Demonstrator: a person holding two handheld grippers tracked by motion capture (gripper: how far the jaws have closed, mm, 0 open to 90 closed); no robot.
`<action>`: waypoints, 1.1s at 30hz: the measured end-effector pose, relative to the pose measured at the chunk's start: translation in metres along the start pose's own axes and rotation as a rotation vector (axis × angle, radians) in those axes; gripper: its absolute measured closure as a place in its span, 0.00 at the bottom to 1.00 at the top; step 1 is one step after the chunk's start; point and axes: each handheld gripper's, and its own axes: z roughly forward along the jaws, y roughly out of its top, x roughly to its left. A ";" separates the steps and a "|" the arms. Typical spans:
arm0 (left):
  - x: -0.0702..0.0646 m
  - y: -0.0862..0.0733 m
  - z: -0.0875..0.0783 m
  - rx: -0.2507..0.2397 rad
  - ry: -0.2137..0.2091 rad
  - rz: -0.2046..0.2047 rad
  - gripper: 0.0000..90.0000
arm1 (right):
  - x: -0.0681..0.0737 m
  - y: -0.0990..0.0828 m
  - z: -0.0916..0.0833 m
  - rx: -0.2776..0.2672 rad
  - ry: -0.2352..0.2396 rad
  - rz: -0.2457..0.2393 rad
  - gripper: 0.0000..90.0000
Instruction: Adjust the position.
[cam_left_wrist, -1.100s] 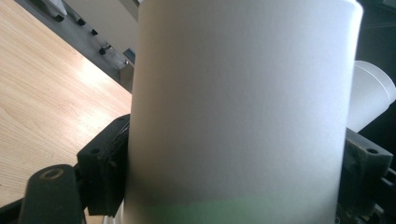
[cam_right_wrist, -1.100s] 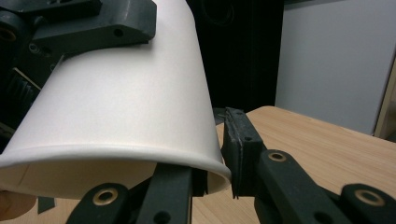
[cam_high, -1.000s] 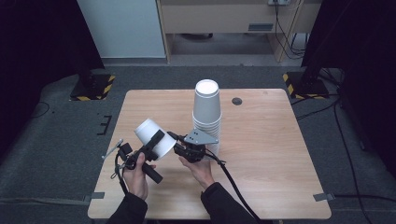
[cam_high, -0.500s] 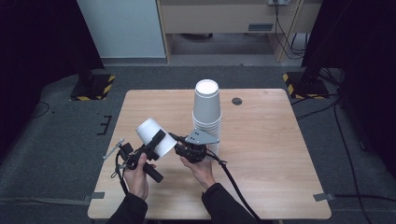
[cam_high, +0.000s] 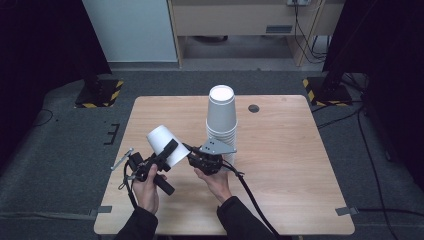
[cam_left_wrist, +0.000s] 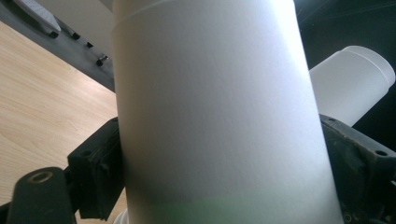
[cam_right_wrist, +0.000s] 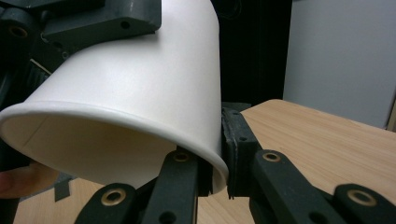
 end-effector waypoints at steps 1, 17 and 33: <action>0.000 0.000 0.000 0.000 0.000 0.000 0.12 | 0.000 0.000 -0.001 0.001 0.000 0.001 0.93; 0.001 0.006 0.000 0.000 0.008 0.038 0.09 | -0.002 0.001 -0.005 0.014 0.011 0.009 0.94; 0.002 0.011 -0.001 0.000 0.014 0.043 0.09 | -0.004 0.002 -0.008 0.018 0.014 0.010 0.94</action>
